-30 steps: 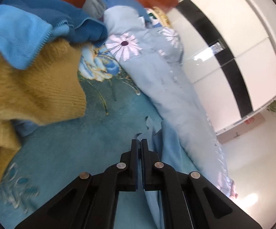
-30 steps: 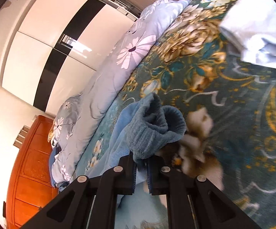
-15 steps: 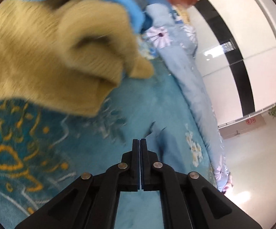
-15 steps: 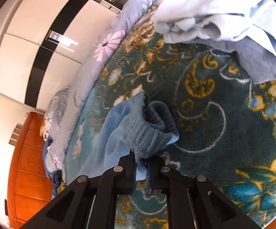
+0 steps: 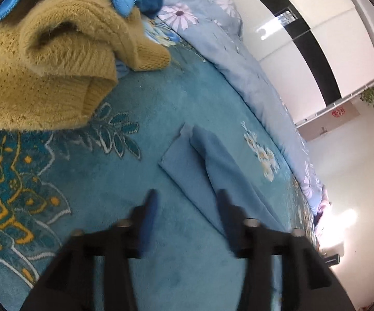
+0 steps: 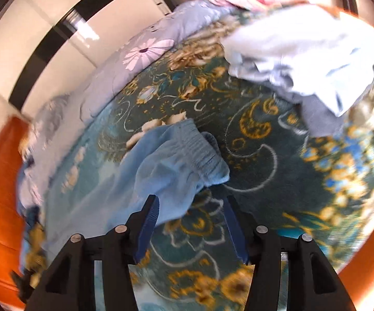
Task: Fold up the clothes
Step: 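Grasp the folded pants edge with the right gripper and lift it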
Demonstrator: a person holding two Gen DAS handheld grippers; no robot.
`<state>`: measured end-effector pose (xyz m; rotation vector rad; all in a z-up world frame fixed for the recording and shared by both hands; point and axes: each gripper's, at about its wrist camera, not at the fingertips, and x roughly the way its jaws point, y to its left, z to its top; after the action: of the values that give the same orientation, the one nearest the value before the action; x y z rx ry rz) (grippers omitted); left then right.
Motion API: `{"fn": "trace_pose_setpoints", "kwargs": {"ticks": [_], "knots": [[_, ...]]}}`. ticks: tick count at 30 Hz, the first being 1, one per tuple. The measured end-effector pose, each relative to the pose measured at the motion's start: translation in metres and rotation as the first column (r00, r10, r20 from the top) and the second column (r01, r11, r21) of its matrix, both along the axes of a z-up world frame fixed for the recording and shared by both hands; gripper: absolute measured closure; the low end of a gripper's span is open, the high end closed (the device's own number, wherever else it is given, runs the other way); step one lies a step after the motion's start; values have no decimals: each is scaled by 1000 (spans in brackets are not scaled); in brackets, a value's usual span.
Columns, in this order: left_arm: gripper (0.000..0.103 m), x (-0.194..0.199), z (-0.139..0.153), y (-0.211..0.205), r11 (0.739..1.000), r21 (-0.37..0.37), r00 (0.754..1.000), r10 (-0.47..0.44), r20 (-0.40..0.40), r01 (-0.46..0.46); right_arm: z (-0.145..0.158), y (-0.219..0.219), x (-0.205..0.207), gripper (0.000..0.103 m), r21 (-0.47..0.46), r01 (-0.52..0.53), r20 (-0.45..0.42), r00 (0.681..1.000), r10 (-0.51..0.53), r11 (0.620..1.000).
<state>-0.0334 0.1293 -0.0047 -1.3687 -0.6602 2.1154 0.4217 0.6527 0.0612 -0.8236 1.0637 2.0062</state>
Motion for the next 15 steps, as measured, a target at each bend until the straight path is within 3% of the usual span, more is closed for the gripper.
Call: {"fn": "trace_pose_setpoints", "kwargs": {"ticks": [2, 4, 7, 12, 15], "knots": [[36, 4, -2, 1, 1000, -2, 1000, -18, -15, 17, 12, -12, -8, 42, 42, -43, 33, 999, 42, 998], [31, 10, -1, 2, 999, -22, 999, -37, -34, 37, 20, -32, -40, 37, 76, -147, 46, 989, 144, 986], [22, 20, 0, 4, 997, -50, 996, -62, -63, 59, 32, -63, -89, 30, 124, -304, 70, 952, 298, 944], [13, 35, 3, 1, 991, -106, 990, -88, -109, 77, 24, -127, -196, 30, 117, -541, 69, 841, 537, 833], [10, 42, -2, -2, 988, -126, 989, -100, -105, 87, 10, -178, -268, 30, 92, -694, 82, 720, 689, 714]]}}
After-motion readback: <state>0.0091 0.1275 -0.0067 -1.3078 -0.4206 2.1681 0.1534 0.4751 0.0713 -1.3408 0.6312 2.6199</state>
